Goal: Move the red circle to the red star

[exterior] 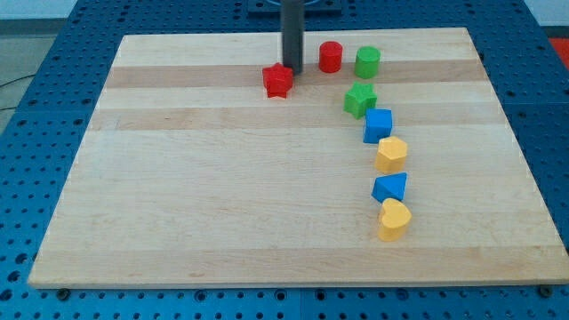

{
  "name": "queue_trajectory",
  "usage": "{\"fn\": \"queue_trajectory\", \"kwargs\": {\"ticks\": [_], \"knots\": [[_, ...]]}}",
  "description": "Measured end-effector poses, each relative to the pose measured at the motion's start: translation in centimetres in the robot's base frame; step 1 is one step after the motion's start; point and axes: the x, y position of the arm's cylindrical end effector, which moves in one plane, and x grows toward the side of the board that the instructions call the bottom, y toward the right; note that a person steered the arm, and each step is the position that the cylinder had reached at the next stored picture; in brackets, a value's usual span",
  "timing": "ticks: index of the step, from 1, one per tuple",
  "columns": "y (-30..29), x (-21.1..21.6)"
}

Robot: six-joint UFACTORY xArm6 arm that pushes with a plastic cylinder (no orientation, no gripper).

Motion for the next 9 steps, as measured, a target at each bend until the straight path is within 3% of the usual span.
{"fn": "queue_trajectory", "kwargs": {"ticks": [1,2,3,4,6,7,8,9], "knots": [[1.1,-3.4],[9.1,-3.5],[13.1,-3.5],[13.0,-2.8],[5.0,1.8],[4.2,5.9],[6.3,6.2],[6.9,9.4]]}}
